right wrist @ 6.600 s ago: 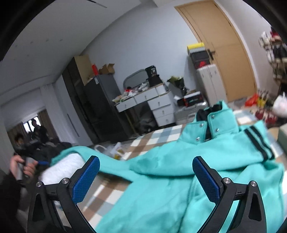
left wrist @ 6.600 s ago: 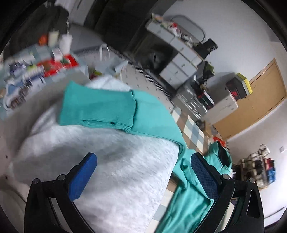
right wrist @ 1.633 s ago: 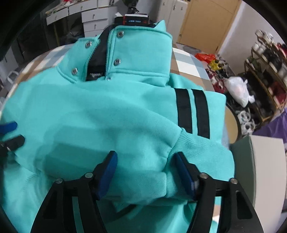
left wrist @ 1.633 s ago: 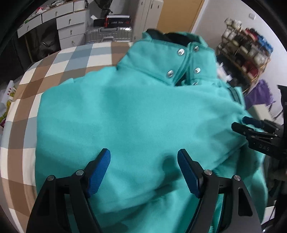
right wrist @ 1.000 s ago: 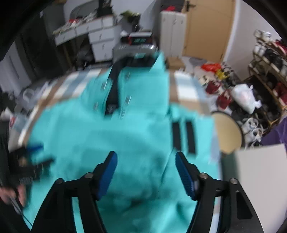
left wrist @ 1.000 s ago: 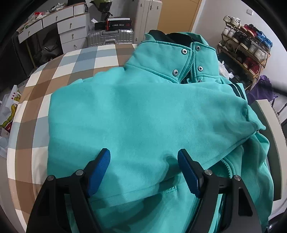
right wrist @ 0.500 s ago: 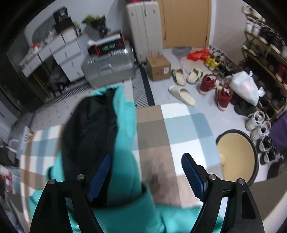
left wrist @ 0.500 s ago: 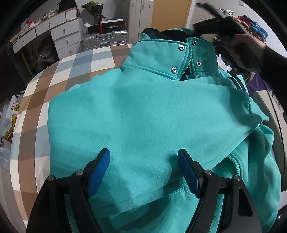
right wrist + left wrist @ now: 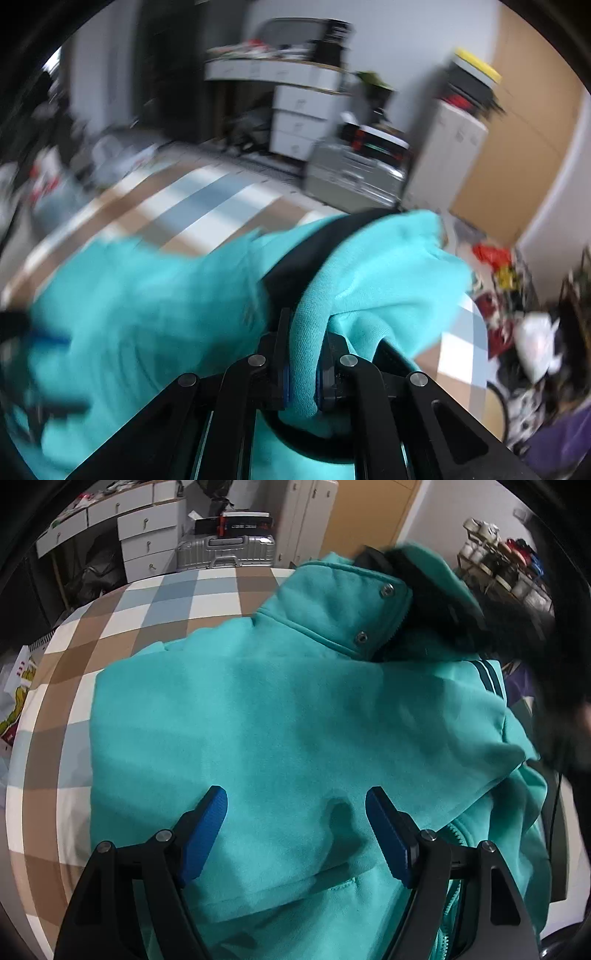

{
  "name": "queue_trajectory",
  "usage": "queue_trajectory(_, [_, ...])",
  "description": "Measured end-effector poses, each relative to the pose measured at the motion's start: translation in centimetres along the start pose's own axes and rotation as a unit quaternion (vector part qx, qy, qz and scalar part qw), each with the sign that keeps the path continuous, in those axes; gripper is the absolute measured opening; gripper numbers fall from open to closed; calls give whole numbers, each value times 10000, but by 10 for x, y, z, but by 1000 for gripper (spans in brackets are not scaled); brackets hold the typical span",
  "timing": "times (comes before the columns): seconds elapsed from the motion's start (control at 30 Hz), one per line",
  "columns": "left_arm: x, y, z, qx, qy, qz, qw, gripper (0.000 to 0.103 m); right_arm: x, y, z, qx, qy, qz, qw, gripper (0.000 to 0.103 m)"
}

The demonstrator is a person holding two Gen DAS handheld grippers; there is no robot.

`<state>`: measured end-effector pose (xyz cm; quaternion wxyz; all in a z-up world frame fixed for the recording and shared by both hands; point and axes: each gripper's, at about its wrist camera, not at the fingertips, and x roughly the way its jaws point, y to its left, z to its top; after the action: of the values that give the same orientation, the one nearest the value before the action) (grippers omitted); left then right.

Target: Fold large clothes

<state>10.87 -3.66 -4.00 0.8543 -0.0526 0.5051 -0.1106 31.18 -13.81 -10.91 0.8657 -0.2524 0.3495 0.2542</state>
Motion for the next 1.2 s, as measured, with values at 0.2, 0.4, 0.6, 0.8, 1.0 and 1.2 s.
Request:
queue_trajectory(0.2, [3, 4, -1, -10, 6, 36, 10000, 73, -14, 26, -41, -57, 455, 11, 9989, 13])
queue_trajectory(0.4, [8, -7, -3, 466, -1, 338, 9983, 73, -47, -49, -36, 1835, 258, 1044, 9771, 73])
queue_trajectory(0.6, [12, -6, -2, 563, -18, 419, 9975, 74, -58, -136, -31, 3338, 0, 872, 9386, 75])
queue_trajectory(0.8, [13, -10, -3, 662, -38, 510, 9965, 74, 16, -189, 12, 4019, 872, 611, 9095, 77])
queue_trajectory(1.0, [13, -11, -5, 718, -59, 472, 9963, 74, 103, -179, 17, 3639, 2493, -105, 8974, 44])
queue_trajectory(1.2, [7, -9, 0, 586, -123, 306, 9977, 74, 75, -127, 57, 1395, 1800, -1518, 9618, 5])
